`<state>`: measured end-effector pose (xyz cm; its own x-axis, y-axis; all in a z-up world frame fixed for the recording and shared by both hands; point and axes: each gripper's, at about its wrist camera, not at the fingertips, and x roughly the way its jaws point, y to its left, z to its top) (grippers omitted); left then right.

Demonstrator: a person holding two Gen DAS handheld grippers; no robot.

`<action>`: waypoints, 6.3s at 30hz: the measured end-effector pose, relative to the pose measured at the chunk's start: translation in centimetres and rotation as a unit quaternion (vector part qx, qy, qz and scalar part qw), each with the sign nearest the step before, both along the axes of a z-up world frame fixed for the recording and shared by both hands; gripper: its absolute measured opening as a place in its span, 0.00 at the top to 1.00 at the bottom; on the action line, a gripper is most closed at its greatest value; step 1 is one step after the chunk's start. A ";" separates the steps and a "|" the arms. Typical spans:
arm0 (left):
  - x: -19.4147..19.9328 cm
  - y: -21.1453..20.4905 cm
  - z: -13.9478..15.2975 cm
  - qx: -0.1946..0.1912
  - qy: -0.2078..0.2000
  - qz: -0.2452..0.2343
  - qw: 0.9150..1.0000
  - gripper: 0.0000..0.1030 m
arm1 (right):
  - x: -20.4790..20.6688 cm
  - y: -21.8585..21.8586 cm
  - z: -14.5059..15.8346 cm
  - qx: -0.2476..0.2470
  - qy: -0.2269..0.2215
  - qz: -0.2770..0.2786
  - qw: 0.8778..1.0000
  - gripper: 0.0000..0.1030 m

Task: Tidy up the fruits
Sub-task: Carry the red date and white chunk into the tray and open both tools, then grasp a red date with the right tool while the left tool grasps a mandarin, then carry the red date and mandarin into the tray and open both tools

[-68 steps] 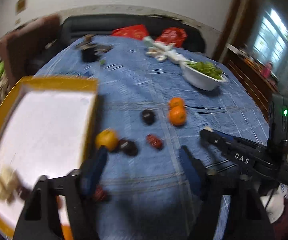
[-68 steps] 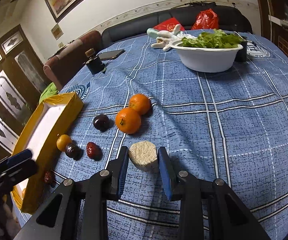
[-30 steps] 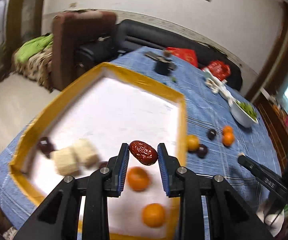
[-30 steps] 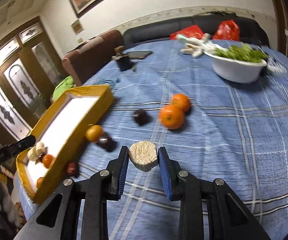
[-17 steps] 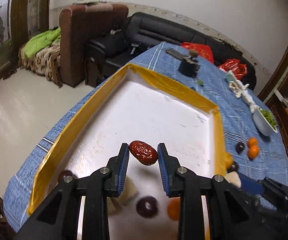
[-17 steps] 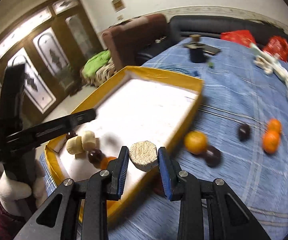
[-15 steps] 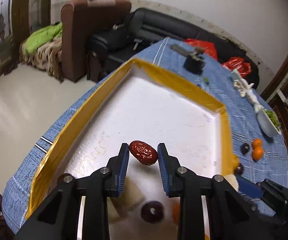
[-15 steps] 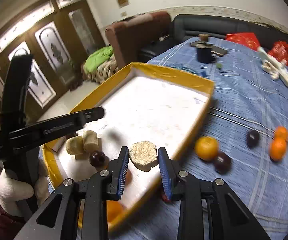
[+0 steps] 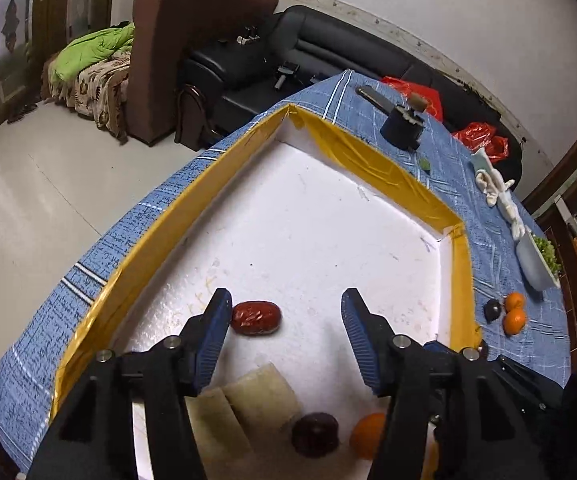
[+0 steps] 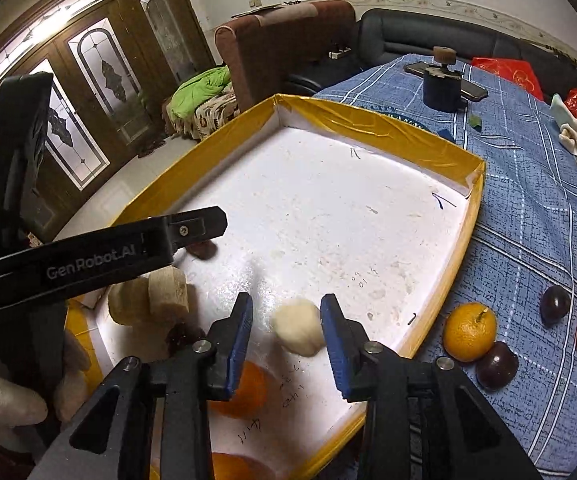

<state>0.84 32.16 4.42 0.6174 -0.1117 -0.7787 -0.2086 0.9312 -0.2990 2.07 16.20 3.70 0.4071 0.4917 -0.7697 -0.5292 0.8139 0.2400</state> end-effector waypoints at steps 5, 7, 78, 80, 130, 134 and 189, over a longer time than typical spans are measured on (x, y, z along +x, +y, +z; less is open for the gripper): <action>-2.7 -0.6 2.1 -0.013 -0.034 -0.005 0.999 0.35 | -0.9 -3.6 2.7 0.030 -0.025 -0.018 0.999 0.62; -4.3 -0.9 2.9 -0.025 -0.055 -0.006 0.998 0.31 | -1.2 -6.1 3.3 0.026 -0.034 -0.036 0.998 0.62; 2.7 -20.2 1.5 0.121 -0.059 -0.173 0.976 0.27 | -2.6 -25.4 -1.2 0.073 -0.001 -0.163 0.984 0.77; 0.8 -22.5 2.1 0.158 -0.088 -0.239 0.954 0.27 | -2.5 -25.4 -1.2 0.074 0.000 -0.162 0.984 0.77; 0.9 -24.0 -1.8 0.152 -0.024 -0.274 0.949 0.73 | -2.1 -24.2 -2.6 0.049 0.024 -0.146 0.988 0.77; 0.0 -23.0 -1.4 0.120 -0.030 -0.258 0.958 0.73 | -2.3 -24.4 -2.2 0.056 0.014 -0.147 0.987 0.77; -24.4 15.8 5.6 -0.029 -0.156 0.166 0.973 0.33 | -10.5 12.7 -2.4 -0.135 -0.033 0.174 0.975 0.76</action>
<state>-23.55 47.93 9.99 0.8326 0.0962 -0.5454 -0.3861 0.8069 -0.4470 -8.38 28.90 1.34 0.3048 0.3925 -0.8678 -0.7911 0.6117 -0.0012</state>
